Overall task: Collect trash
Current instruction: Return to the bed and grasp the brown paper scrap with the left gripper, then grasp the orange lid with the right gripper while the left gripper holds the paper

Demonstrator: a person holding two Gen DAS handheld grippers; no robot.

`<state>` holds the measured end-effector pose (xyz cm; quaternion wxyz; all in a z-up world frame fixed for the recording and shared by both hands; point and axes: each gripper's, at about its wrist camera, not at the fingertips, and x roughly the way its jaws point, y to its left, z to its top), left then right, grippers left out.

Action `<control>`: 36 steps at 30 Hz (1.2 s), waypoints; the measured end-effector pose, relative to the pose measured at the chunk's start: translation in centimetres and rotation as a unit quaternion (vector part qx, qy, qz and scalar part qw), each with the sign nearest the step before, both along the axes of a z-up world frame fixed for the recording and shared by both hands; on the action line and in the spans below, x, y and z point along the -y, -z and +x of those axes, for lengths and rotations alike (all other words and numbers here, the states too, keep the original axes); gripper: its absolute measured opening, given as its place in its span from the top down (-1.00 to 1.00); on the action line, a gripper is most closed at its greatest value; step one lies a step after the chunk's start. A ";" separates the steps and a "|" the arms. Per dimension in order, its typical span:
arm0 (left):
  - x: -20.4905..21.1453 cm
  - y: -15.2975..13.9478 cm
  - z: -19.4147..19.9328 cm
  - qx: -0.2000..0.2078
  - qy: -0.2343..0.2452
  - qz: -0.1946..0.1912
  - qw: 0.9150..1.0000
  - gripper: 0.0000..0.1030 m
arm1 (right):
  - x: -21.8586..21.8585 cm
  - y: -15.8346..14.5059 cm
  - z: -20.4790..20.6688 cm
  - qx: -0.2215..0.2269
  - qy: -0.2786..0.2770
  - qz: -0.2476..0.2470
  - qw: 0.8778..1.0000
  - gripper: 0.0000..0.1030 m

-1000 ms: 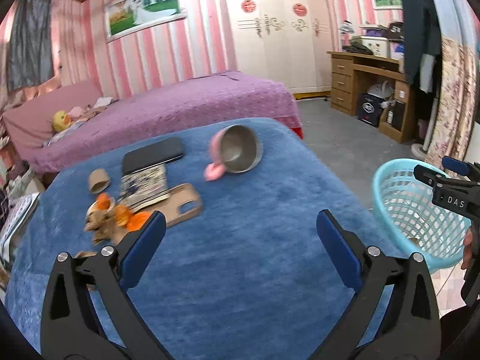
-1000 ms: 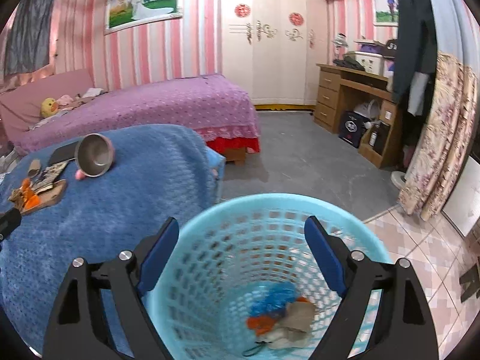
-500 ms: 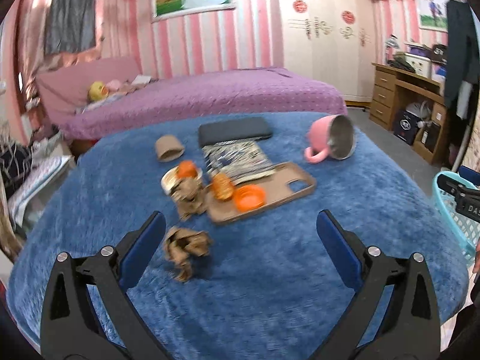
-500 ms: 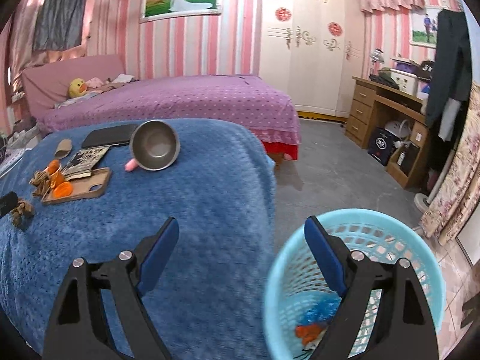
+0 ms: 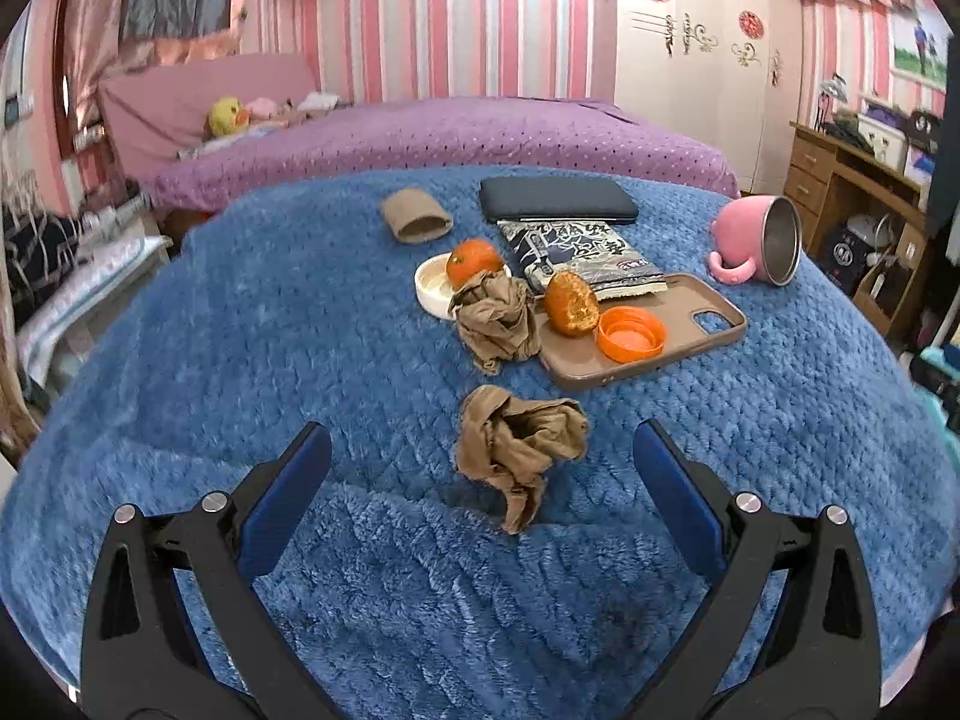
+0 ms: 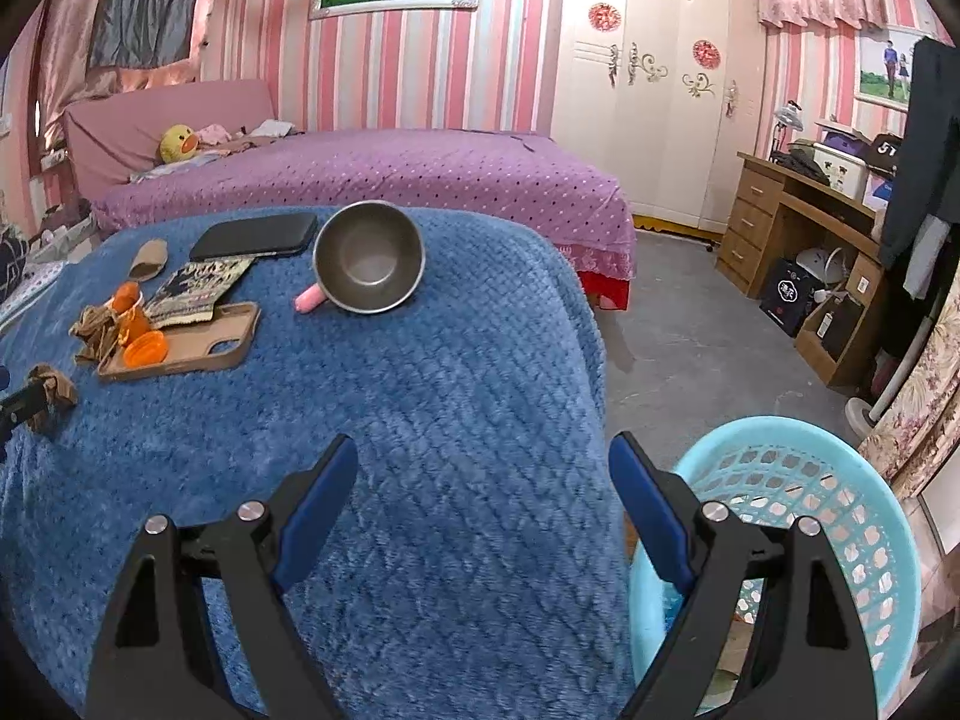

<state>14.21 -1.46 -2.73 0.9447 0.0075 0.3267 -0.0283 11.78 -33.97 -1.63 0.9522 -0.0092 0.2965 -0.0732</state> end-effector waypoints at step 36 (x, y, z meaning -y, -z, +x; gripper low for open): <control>-6.8 -1.1 2.5 0.000 -0.062 -0.022 0.998 0.09 | -12.7 -0.6 4.9 0.002 -0.129 0.010 0.992 -0.63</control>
